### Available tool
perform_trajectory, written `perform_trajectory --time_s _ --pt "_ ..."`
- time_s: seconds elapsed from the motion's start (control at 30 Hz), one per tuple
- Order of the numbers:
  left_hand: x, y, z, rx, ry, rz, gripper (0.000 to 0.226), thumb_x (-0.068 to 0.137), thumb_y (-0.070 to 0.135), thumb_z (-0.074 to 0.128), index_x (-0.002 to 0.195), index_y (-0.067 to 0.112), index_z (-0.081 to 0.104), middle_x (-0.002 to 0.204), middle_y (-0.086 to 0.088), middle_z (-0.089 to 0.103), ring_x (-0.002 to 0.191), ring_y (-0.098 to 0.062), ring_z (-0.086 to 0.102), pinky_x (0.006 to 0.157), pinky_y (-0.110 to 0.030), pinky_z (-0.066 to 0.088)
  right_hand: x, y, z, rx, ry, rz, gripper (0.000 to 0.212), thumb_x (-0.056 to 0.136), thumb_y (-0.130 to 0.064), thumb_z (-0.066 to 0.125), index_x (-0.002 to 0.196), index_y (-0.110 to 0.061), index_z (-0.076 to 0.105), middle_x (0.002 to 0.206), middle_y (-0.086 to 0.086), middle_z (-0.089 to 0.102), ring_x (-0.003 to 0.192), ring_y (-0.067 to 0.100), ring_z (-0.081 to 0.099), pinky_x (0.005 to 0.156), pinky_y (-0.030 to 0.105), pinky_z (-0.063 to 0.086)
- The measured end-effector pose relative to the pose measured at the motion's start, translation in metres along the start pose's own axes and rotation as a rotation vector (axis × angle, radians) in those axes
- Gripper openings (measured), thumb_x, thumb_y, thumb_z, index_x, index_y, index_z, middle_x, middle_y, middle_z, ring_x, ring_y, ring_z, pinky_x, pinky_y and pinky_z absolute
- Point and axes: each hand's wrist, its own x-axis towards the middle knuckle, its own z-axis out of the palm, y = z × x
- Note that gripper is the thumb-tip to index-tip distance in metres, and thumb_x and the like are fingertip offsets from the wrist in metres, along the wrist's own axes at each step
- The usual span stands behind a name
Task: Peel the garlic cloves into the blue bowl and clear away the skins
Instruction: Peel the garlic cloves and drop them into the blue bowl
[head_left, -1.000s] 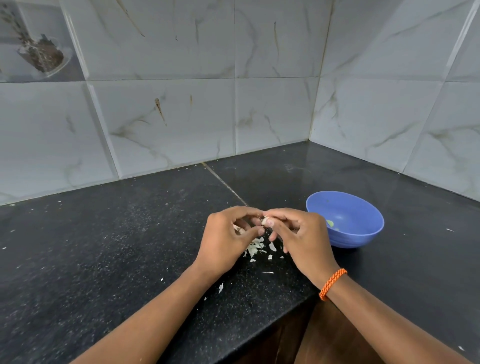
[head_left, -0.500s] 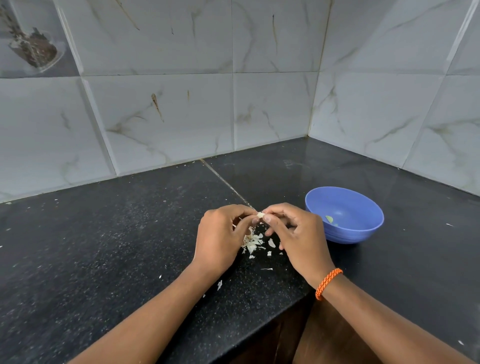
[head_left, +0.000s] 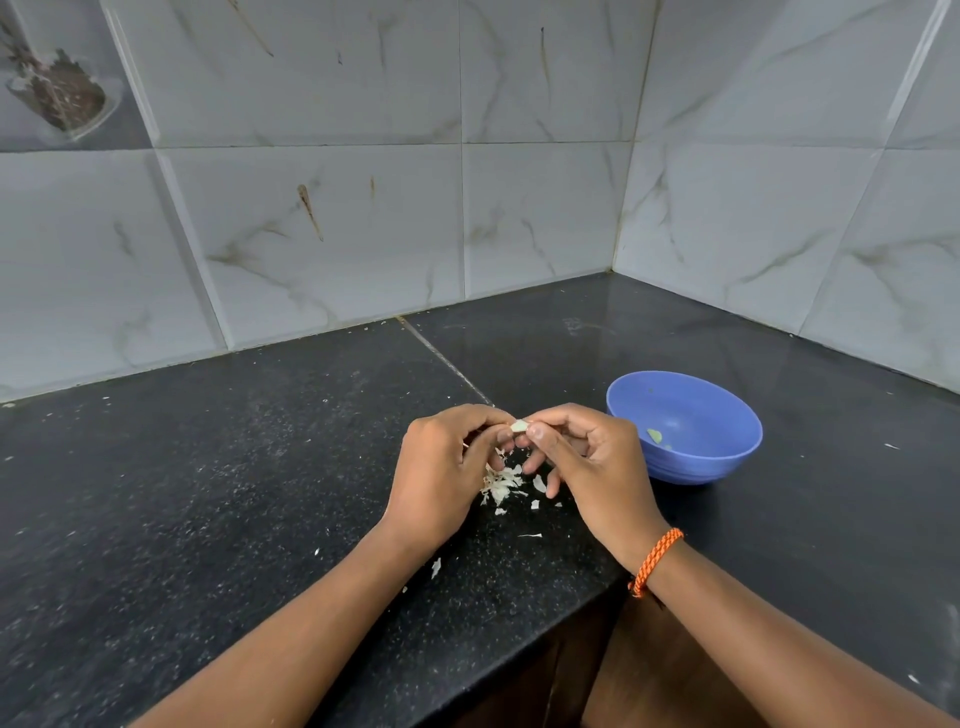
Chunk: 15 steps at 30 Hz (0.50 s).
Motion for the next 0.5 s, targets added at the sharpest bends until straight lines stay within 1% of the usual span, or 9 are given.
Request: perform_trajectory --time_s 0.07,0.13,0.23,0.3,0.33,0.4,0.47,0.5 --pt "0.0009 -0.0003 -0.0012 0.007 0.01 -0.012 0.007 0.1 0.021 0.079 0.096 0.026 0.081 0.084 0.013 0.078 0.07 -0.013 0.076 0.069 -0.041 0.062 0.0 -0.0023 0.0007 0.01 0.006 0.01 0.014 0.102 -0.002 0.067 0.108 -0.008 0.077 0.088 0.005 0.079 0.071 0.021 0.076 0.056 0.036 0.061" --pt "0.0006 -0.0007 -0.0013 0.031 0.015 -0.037 0.007 0.096 0.027 0.083 0.091 0.028 0.078 0.081 0.013 0.077 0.068 -0.011 0.075 0.067 -0.042 0.061 0.0005 -0.0033 0.0017 0.01 -0.005 0.023 0.018 0.1 0.003 0.067 0.11 -0.009 0.077 0.088 0.005 0.079 0.073 0.021 0.076 0.062 0.033 0.062" --pt "-0.0007 -0.004 -0.0004 0.049 0.02 -0.051 0.006 0.097 0.024 0.082 0.092 0.027 0.079 0.078 0.014 0.076 0.066 -0.009 0.075 0.066 -0.041 0.062 0.0028 -0.0016 0.0004 -0.05 -0.043 0.011 0.019 0.1 0.0 0.069 0.112 -0.01 0.079 0.089 0.004 0.08 0.08 0.024 0.078 0.07 0.036 0.065" --pt "-0.0003 -0.0063 -0.0005 0.051 0.035 -0.041 0.011 0.101 0.019 0.078 0.094 0.026 0.082 0.075 0.014 0.075 0.067 -0.01 0.075 0.066 -0.041 0.061 0.0039 -0.0026 -0.0012 -0.119 -0.042 -0.025 0.019 0.098 -0.003 0.072 0.113 -0.011 0.081 0.095 0.0 0.08 0.081 0.021 0.078 0.072 0.034 0.066" --pt "-0.0002 -0.0061 -0.0001 0.053 0.042 -0.033 0.015 0.103 0.016 0.075 0.096 0.026 0.084 0.075 0.014 0.075 0.07 -0.011 0.075 0.066 -0.04 0.061 0.004 -0.0035 -0.0024 -0.171 -0.028 -0.055 0.019 0.097 -0.003 0.074 0.112 -0.012 0.082 0.096 -0.003 0.079 0.08 0.017 0.078 0.072 0.03 0.065" --pt "-0.0009 -0.0046 0.0003 0.066 0.044 -0.015 0.021 0.104 0.011 0.071 0.103 0.025 0.086 0.081 0.014 0.077 0.077 -0.011 0.075 0.072 -0.038 0.062 0.0049 -0.0047 -0.0052 -0.324 -0.006 -0.123 0.018 0.097 -0.004 0.075 0.107 -0.015 0.084 0.093 -0.007 0.078 0.077 0.011 0.076 0.072 0.023 0.062" --pt "-0.0002 -0.005 -0.0004 0.086 0.034 -0.025 0.017 0.101 0.013 0.076 0.107 0.025 0.086 0.088 0.016 0.08 0.083 -0.004 0.076 0.078 -0.034 0.062 0.0067 -0.0046 -0.0071 -0.525 -0.047 -0.161 0.016 0.096 -0.009 0.077 0.106 -0.02 0.084 0.091 -0.011 0.076 0.08 0.005 0.072 0.073 0.019 0.057" --pt "0.0003 -0.0051 -0.0015 0.086 0.034 -0.05 0.012 0.098 0.017 0.081 0.103 0.026 0.087 0.088 0.017 0.081 0.083 -0.001 0.075 0.079 -0.033 0.063 0.0083 -0.0038 -0.0082 -0.617 -0.092 -0.16 0.016 0.097 -0.012 0.076 0.107 -0.022 0.084 0.093 -0.012 0.076 0.082 0.004 0.07 0.074 0.018 0.055"
